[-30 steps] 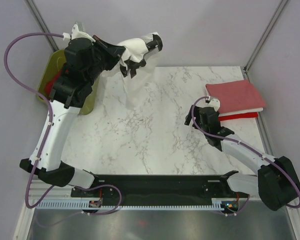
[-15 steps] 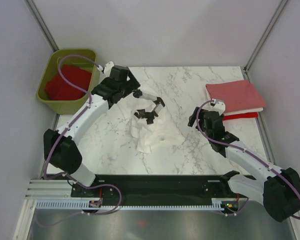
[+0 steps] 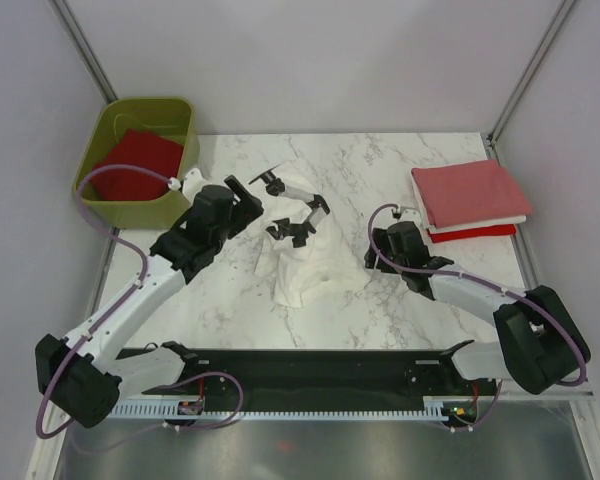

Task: Fold and stack the t-shirts
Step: Move the tshirt to the center of the board

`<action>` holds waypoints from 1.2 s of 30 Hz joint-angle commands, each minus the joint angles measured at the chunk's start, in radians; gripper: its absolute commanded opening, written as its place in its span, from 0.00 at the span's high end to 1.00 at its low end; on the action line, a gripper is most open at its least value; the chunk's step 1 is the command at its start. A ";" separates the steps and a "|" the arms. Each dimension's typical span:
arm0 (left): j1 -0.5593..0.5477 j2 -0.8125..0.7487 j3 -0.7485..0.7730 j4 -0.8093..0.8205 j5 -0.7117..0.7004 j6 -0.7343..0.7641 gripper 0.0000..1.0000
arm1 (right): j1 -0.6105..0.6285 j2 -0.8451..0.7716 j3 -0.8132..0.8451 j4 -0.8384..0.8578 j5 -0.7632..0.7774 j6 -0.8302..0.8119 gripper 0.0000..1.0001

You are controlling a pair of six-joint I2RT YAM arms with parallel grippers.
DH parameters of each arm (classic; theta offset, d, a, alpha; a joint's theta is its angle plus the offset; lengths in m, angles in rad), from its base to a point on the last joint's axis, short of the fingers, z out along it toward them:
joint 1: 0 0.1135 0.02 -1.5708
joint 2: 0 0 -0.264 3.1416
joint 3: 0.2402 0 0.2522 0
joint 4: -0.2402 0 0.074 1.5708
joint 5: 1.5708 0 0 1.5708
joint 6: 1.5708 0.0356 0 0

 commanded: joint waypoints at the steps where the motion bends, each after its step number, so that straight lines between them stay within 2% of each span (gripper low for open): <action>1: 0.001 0.003 -0.149 0.100 -0.021 -0.075 0.00 | 0.044 0.011 0.024 0.019 -0.056 -0.014 0.27; 5: 0.001 -0.017 -0.235 0.237 0.009 0.079 0.00 | 0.087 -0.002 -0.006 0.026 -0.059 -0.015 0.24; 8: 0.001 -0.052 -0.316 0.368 0.043 0.185 0.00 | 0.105 -0.001 -0.012 0.023 -0.061 -0.023 0.27; 11: 0.001 -0.072 -0.430 0.471 0.059 0.201 0.00 | 0.134 0.031 0.000 0.001 -0.039 -0.026 0.31; 14: 0.001 -0.064 -0.439 0.473 0.069 0.208 0.00 | 0.150 0.076 0.020 -0.033 0.001 -0.014 0.30; 16: 0.001 -0.054 -0.393 0.414 0.077 0.219 0.00 | 0.156 0.091 0.031 -0.037 0.001 -0.014 0.34; 22: 0.001 -0.058 -0.375 0.395 0.086 0.199 0.00 | 0.155 0.128 0.082 -0.089 0.040 -0.012 0.61; 23: 0.001 -0.058 -0.372 0.393 0.091 0.195 0.00 | 0.147 0.143 0.098 -0.106 0.060 -0.018 0.69; 24: 0.001 -0.060 -0.367 0.392 0.092 0.192 0.00 | 0.119 0.151 0.140 -0.137 0.059 -0.023 0.85; 26: 0.001 -0.066 -0.366 0.392 0.112 0.187 0.00 | 0.078 0.162 0.177 -0.158 0.041 -0.015 0.99; 31: 0.001 -0.072 -0.375 0.401 0.132 0.179 0.00 | -0.083 0.159 0.299 -0.189 0.094 0.023 1.00; 32: 0.001 -0.066 -0.376 0.404 0.125 0.182 0.00 | -0.103 0.181 0.330 -0.206 0.114 0.026 0.97; 33: 0.001 -0.061 -0.375 0.404 0.120 0.182 0.00 | -0.129 0.198 0.409 -0.236 0.139 0.023 0.89; 34: 0.001 -0.058 -0.375 0.401 0.115 0.184 0.00 | -0.131 0.214 0.448 -0.303 0.195 0.011 0.71; 36: 0.001 -0.049 -0.373 0.402 0.114 0.187 0.00 | -0.111 0.223 0.502 -0.342 0.208 -0.041 0.24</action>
